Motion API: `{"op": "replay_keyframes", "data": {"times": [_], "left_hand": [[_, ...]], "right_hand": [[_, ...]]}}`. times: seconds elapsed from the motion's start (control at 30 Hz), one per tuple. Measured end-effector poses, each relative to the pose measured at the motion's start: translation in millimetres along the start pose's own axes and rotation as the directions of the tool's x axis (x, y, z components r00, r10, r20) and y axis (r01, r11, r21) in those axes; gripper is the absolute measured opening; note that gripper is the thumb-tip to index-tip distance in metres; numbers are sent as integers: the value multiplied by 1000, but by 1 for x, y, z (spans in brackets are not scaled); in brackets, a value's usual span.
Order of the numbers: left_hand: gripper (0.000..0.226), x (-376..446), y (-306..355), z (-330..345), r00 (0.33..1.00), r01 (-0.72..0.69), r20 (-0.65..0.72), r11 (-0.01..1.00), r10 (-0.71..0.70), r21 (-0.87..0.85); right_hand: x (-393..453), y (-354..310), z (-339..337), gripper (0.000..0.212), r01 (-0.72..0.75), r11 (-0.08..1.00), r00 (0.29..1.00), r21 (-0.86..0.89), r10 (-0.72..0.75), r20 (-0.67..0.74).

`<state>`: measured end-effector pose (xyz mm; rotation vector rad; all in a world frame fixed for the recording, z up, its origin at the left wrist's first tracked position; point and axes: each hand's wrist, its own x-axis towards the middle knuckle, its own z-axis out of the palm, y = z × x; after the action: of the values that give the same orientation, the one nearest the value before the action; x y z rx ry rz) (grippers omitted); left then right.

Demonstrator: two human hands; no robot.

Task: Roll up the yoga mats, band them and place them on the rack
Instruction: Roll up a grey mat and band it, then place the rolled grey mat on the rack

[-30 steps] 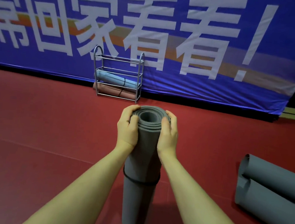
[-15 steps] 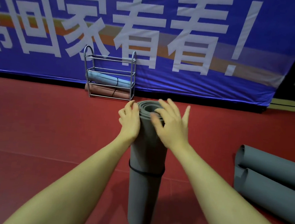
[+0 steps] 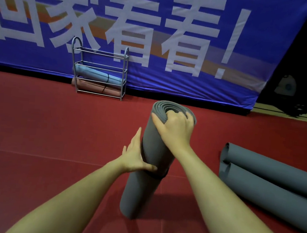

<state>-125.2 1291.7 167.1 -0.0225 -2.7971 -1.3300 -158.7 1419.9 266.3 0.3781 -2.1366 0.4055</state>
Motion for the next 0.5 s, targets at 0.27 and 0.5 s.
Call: {"op": "replay_keyframes", "data": {"times": [0.27, 0.5], "left_hand": [[142, 5, -1, 33, 985, -40, -144, 935, 96, 353], [127, 7, -52, 58, 990, -123, 30, 741, 138, 660]], "right_hand": [[-22, 47, 2, 53, -530, 827, 847, 190, 506, 160], [-115, 77, 41, 44, -839, 470, 544, 275, 752, 372]]}}
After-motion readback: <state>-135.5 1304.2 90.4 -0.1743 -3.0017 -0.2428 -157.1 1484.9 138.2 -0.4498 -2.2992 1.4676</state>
